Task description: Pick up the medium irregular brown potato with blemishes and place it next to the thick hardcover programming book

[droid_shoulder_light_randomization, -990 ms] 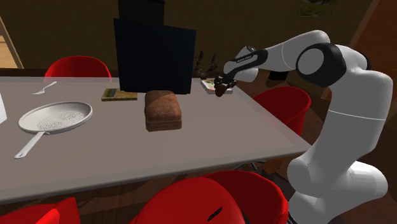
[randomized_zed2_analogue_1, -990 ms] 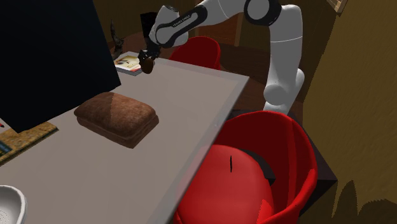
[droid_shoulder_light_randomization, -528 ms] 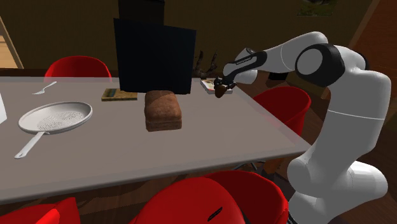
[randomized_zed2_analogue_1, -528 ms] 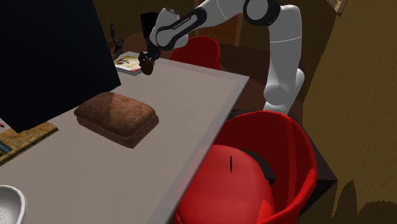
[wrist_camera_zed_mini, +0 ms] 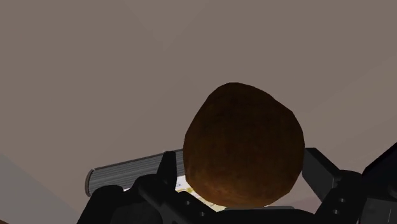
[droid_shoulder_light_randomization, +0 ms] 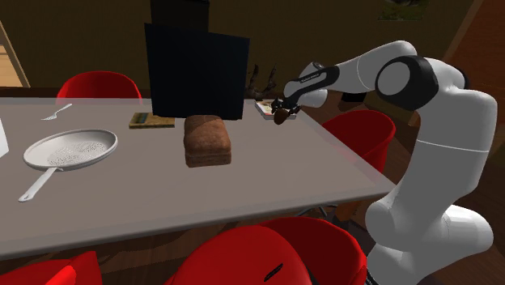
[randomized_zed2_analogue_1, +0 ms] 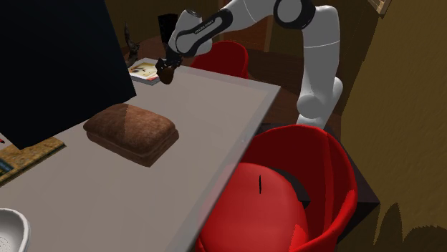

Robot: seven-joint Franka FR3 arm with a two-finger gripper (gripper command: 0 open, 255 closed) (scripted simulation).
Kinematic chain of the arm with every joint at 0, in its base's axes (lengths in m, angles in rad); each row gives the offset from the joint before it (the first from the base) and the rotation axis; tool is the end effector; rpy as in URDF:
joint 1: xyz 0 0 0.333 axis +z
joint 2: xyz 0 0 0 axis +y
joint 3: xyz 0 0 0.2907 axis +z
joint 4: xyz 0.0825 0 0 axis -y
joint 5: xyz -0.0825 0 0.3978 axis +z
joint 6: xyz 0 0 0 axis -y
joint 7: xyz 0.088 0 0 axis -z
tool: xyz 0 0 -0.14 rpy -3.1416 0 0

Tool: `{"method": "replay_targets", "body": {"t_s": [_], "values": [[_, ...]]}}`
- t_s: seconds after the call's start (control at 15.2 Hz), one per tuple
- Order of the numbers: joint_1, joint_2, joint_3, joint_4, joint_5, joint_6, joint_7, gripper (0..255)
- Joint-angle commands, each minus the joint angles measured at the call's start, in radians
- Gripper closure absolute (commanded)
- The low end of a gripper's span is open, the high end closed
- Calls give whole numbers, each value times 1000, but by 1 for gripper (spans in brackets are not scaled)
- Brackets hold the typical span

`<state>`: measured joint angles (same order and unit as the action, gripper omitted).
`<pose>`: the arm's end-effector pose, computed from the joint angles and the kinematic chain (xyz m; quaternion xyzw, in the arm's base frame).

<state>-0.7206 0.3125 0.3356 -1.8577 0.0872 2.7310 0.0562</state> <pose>0.6345 -0.2745 0.3671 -0.9195 0.2625 -0.2912 0.0271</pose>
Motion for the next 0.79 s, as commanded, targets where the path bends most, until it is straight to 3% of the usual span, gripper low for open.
{"method": "replay_targets", "body": {"t_s": [0.0,0.2,0.73], "values": [[-12,-33,8,-18,16,-15,-10,0],[-43,-126,25,-60,65,-65,-43,0],[-42,-126,24,-60,65,-65,-43,0]]}}
